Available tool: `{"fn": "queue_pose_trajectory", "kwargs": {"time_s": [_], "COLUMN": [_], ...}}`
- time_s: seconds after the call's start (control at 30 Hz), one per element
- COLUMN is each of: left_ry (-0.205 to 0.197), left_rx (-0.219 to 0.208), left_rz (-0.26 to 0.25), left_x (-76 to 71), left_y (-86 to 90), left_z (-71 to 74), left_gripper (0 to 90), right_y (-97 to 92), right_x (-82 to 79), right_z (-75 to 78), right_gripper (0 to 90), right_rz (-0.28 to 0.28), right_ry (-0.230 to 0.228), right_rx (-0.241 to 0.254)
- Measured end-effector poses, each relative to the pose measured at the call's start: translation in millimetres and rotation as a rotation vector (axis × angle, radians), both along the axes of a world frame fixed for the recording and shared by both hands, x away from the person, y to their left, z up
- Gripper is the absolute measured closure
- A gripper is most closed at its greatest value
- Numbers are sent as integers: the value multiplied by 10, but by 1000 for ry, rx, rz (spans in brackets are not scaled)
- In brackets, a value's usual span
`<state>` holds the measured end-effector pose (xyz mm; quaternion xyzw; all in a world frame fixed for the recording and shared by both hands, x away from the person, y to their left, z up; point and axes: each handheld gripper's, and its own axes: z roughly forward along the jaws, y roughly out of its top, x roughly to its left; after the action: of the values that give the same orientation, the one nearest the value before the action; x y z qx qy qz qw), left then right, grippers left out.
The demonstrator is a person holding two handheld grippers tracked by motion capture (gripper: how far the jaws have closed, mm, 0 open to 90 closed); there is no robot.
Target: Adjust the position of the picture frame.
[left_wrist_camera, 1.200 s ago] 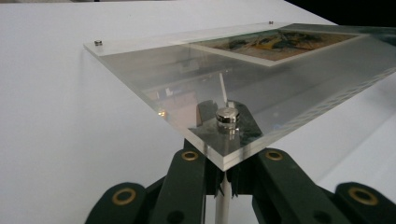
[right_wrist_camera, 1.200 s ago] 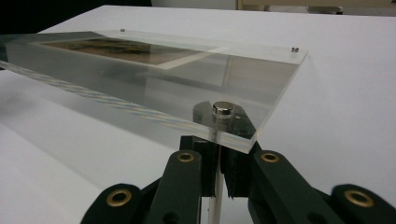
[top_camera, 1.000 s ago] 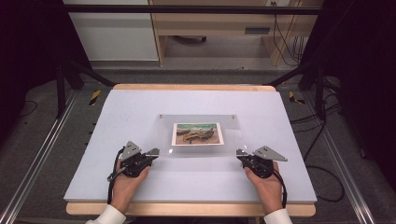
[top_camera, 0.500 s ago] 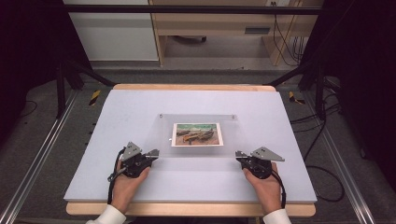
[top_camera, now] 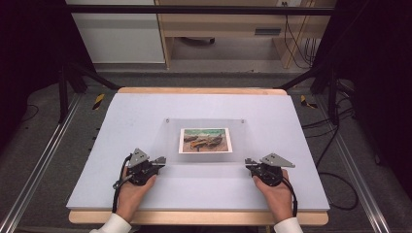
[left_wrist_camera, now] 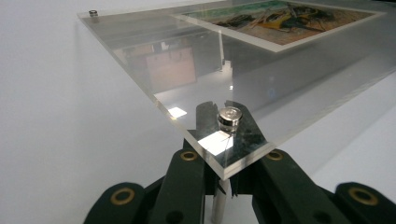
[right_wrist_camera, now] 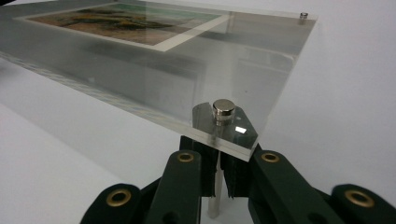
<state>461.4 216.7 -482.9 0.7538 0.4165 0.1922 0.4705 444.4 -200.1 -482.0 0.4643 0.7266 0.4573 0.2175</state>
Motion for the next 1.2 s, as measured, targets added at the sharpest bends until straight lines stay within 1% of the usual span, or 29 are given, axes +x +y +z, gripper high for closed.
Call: {"fn": "queue_pose_trajectory", "kwargs": {"time_s": [0.1, 0.2, 0.33, 0.4, 0.43, 0.47, 0.57, 0.67, 0.8, 0.9, 0.93, 0.97, 1.07, 1.13, 1.2], "left_ry": [-1, -5, -3, -6, -11, -15, -10, 2, 19, -8, -18, -25, -39, -39, -47], "left_rx": [2, 6, 5, 16, 24, 31, 29, 38, 54, 55, 56, 58, 71, 64, 60], "left_rz": [2, 13, 7, 5, 4, 7, 13, 2, -7, 7, 11, 11, 12, 7, -9], "left_x": [0, -2, 6, 11, 12, 10, 3, -6, -38, -77, -88, -96, -121, -128, -134], "left_y": [0, -8, -1, -7, -8, -8, 17, 38, 43, 39, 38, 42, 68, 81, 90], "left_z": [0, 0, 0, 2, 3, 5, 20, 32, 49, 95, 113, 128, 152, 162, 169], "left_gripper": [835, 834, 834, 828, 817, 805, 717, 648, 487, 395, 347, 319, 239, 189, 147], "right_y": [0, 1, 1, -3, -6, -8, -18, -37, -84, -122, -132, -141, -151, -152, -148], "right_x": [0, -2, 0, 1, 0, -2, -29, -65, -106, -138, -145, -156, -192, -214, -221], "right_z": [1, 1, 1, 2, 4, 4, 17, 34, 70, 96, 104, 115, 153, 184, 208], "right_gripper": [849, 848, 845, 830, 809, 799, 737, 696, 633, 552, 523, 497, 424, 374, 338], "right_rz": [1, 4, 9, 12, 16, 18, 33, 48, 45, 37, 33, 30, 30, 24, 23], "right_ry": [2, 3, 2, 8, 13, 14, 19, 24, 22, 18, 16, 17, 14, 4, -7], "right_rx": [-1, -1, -4, 4, 14, 14, 16, 17, 36, 32, 33, 31, 31, 26, 24]}}
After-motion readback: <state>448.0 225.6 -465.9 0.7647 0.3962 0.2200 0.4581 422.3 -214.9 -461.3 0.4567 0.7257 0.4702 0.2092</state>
